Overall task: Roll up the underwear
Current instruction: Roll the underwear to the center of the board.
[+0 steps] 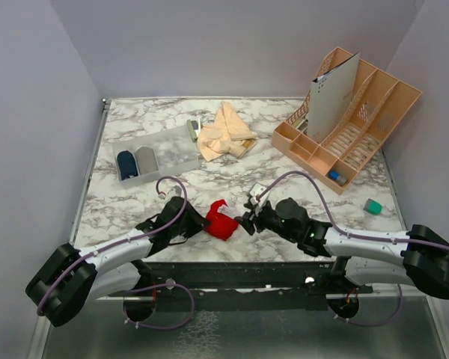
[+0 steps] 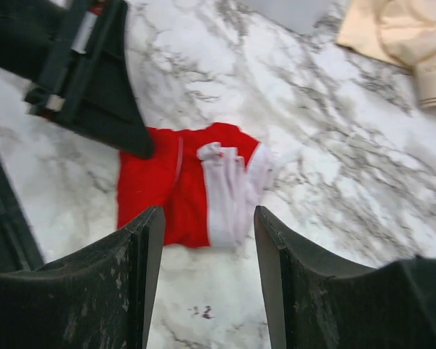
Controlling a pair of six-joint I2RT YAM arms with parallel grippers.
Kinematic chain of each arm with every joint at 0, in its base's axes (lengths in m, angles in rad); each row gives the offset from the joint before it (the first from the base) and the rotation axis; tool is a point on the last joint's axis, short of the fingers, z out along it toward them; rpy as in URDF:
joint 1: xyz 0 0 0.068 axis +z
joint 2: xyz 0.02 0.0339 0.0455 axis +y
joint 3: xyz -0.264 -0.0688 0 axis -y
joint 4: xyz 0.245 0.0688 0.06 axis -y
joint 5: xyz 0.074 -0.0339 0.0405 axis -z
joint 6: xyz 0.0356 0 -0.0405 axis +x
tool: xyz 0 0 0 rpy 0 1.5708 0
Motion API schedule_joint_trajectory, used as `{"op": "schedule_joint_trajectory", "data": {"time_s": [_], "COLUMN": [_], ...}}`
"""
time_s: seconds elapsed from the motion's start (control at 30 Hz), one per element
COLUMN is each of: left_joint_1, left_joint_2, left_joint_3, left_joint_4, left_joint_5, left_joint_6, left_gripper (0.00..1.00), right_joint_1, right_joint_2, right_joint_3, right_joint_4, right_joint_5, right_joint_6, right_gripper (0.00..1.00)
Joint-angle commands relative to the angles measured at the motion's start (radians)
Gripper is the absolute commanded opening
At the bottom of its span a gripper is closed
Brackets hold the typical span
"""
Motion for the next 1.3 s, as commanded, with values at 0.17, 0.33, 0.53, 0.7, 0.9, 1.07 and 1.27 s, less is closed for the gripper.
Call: {"op": "schedule_joint_trajectory", "data": {"time_s": [0.17, 0.33, 0.53, 0.7, 0.9, 1.07, 1.27], "left_joint_1": [-0.003, -0.003, -0.003, -0.003, -0.003, -0.003, -0.003], "left_joint_2": [-0.008, -0.013, 0.001, 0.012, 0.011, 0.008, -0.015], "left_joint_3": [-0.016, -0.001, 0.003, 0.003, 0.007, 0.010, 0.015], "left_joint_4": [-0.199, -0.226, -0.227, -0.223, -0.222, -0.225, -0.259], "left_joint_5": [-0.029, -0.036, -0.033, -0.026, -0.022, -0.016, -0.032], "left_joint_6": [0.019, 0.024, 0.023, 0.026, 0.027, 0.027, 0.042], "left_gripper": [0.13, 0.13, 0.12, 0.12, 0.11, 0.11, 0.11], "right_joint_1": [0.138, 0.241, 0.328, 0.372, 0.375, 0.375, 0.375], "right_joint_2": [0.086, 0.178, 0.321, 0.415, 0.501, 0.613, 0.656], "right_joint_3": [0.030, 0.031, 0.070, 0.103, 0.132, 0.161, 0.112], "right_joint_4": [0.051, 0.154, 0.181, 0.221, 0.261, 0.261, 0.246], "right_joint_5": [0.145, 0.205, 0.254, 0.279, 0.305, 0.350, 0.482], "right_joint_6": [-0.335, -0.459, -0.550, -0.595, -0.650, -0.644, -0.527], "right_gripper": [0.55, 0.55, 0.55, 0.55, 0.55, 0.56, 0.55]}}
